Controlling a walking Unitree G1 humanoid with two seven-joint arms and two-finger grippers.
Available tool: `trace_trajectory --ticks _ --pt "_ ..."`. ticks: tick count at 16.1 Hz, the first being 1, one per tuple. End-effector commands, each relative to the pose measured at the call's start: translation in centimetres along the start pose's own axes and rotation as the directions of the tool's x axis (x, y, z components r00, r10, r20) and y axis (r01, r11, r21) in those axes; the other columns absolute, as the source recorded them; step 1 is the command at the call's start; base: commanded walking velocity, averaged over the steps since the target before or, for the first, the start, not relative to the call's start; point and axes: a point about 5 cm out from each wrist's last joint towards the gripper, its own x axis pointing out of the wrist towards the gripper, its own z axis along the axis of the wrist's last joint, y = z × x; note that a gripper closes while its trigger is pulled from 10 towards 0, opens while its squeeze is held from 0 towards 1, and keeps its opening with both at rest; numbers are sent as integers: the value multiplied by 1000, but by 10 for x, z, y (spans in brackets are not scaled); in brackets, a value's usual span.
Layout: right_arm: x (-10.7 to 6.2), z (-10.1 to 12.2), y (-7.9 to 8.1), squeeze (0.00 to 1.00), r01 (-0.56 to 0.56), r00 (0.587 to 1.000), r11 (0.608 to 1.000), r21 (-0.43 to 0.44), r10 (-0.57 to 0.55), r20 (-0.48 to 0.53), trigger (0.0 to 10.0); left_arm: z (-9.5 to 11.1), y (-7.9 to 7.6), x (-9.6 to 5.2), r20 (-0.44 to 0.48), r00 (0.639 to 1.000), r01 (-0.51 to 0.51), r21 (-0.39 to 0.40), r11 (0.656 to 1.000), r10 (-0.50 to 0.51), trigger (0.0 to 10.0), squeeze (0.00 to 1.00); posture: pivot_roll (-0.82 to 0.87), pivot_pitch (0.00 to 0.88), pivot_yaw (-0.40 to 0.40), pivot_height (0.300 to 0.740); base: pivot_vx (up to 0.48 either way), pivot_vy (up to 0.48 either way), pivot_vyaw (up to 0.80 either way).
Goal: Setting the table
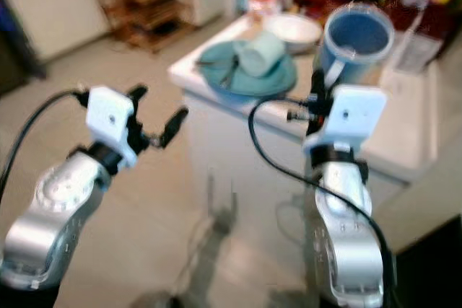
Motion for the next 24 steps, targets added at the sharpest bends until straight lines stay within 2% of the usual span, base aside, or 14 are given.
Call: trace_trajectory --ticks 1,14,16,24 --pt "1 2 -3 0 14 1000 1000 -9 -14 7 10000 2 0 1 4 1000 6 7 1000 -6 10000 0 117 40 -35 740 0 0 0" --pt "1 2 -3 0 14 1000 1000 -9 -14 7 10000 2 0 1 4 1000 6 7 1000 -6 10000 0 117 40 -35 740 0 0 0" --pt "-2 -19 2 0 -38 992 999 -31 34 -121 10000 -6 5 0 -36 998 -43 54 998 45 10000 0 128 42 -49 740 0 0 0" --pt "-4 -25 6 0 -71 984 997 -43 63 -165 10000 -7 6 0 -37 998 -52 57 997 55 10000 0 126 45 -48 740 0 0 0"
